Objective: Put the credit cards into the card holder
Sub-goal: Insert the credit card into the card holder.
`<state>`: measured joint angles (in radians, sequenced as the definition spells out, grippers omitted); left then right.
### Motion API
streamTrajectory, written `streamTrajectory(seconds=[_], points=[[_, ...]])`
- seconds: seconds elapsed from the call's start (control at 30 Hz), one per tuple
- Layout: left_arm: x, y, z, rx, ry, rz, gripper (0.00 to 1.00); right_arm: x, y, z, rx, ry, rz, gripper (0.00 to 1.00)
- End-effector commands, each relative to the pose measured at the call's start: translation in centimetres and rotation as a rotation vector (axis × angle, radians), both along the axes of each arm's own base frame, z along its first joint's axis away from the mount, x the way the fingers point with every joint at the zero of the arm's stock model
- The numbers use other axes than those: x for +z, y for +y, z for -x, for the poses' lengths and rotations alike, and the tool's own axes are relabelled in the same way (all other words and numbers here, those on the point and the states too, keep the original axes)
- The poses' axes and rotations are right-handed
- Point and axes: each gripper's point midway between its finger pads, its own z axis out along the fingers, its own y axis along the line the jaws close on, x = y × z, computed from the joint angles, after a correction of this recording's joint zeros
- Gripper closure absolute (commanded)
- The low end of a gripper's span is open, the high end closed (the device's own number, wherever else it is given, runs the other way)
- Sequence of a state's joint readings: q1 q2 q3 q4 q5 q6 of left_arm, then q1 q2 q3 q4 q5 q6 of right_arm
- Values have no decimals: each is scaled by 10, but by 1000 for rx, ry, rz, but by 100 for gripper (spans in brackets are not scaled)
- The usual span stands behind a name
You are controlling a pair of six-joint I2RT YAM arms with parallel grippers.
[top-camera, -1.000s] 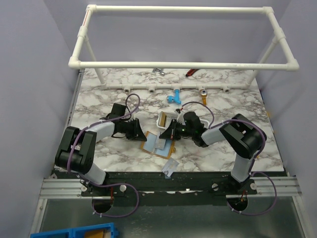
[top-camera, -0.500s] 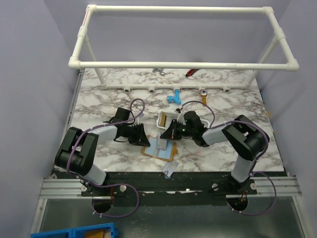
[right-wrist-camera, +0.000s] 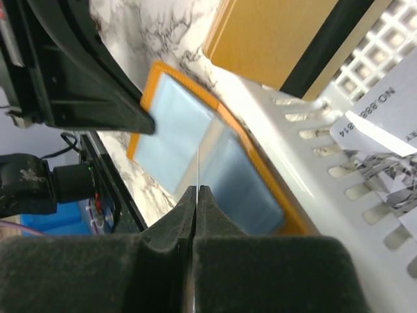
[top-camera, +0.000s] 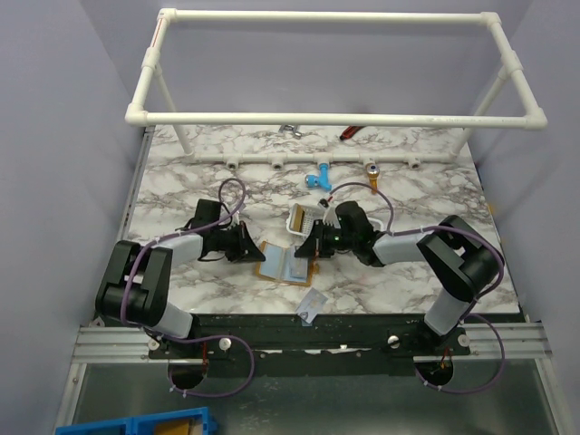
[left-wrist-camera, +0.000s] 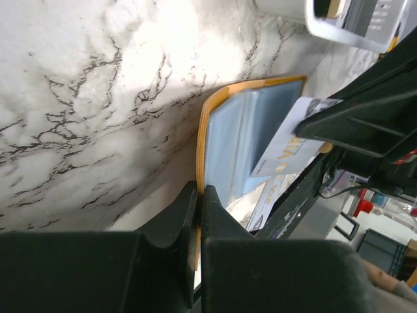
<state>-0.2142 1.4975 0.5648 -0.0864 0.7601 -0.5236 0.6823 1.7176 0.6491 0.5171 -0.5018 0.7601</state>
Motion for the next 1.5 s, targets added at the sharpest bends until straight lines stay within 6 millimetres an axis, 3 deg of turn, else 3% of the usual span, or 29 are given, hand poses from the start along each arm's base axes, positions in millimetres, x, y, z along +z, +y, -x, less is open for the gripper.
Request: streamTrajectory(seconds=[0.0, 0.13, 0.3, 0.43, 0.57, 0.8, 0.93, 1.2, 1.3, 1.47], points=[[11, 13, -16, 85, -63, 19, 100, -6, 0, 17, 83, 39, 44, 99], [12, 18, -17, 125, -63, 25, 97, -5, 5, 11, 56, 25, 62, 99], [15, 15, -13, 111, -84, 55, 58, -1, 22, 4, 81, 20, 74, 99], [21, 14, -13, 91, -119, 56, 45, 0, 29, 0, 90, 18, 81, 99], [38, 14, -23, 57, -187, 39, 29, 3, 33, -6, 75, 0, 81, 99], [78, 15, -45, -46, -358, -43, 13, -7, 37, -7, 81, 17, 83, 99], [104, 3, -43, -254, -473, -93, 10, -16, 39, -5, 95, 27, 96, 99], [118, 3, -44, -672, -865, -427, 5, -26, 28, -1, 80, 7, 134, 99], [114, 16, -56, -828, -999, -565, 4, -28, 24, 0, 73, 2, 140, 99], [79, 30, -60, -1091, -1161, -677, 4, -30, 20, 3, 64, 0, 145, 99]])
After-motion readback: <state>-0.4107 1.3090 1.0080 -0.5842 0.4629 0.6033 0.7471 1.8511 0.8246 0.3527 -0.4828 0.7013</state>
